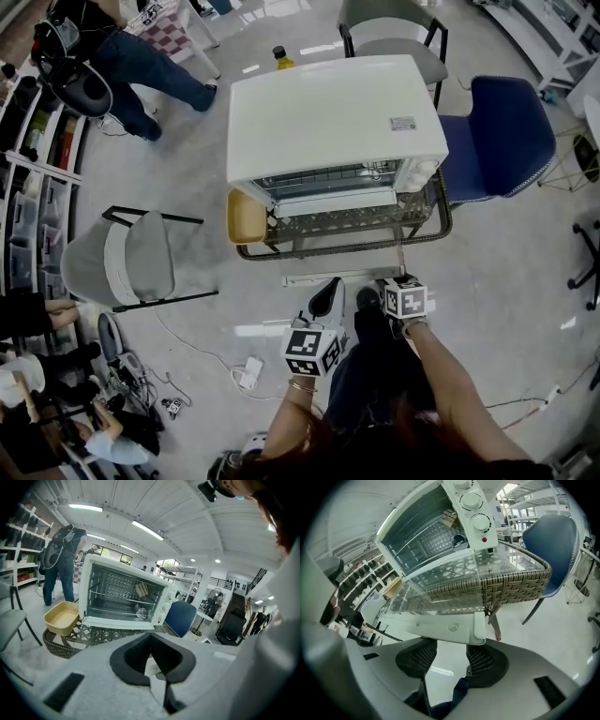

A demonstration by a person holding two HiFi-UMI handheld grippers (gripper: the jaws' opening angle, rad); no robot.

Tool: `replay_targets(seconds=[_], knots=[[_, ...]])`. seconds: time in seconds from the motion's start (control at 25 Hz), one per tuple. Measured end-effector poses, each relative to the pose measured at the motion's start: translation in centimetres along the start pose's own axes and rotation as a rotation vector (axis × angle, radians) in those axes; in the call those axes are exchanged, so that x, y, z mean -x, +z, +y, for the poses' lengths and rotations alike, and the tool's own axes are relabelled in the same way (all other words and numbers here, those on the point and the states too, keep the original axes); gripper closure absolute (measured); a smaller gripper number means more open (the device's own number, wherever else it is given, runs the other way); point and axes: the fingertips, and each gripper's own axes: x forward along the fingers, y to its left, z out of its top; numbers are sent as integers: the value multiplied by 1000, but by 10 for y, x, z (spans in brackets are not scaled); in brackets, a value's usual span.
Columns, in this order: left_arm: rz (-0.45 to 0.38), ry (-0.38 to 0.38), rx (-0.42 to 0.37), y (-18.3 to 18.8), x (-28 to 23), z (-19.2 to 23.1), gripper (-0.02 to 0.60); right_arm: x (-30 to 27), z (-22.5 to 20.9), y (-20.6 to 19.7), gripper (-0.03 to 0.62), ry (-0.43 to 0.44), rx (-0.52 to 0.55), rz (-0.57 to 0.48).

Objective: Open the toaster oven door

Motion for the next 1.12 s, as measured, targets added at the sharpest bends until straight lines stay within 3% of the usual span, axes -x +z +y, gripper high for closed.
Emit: replay_targets(seconds=[1.12], knots=[[12, 17, -8, -1, 20, 1, 568, 10, -4, -18, 437, -49, -44, -28]])
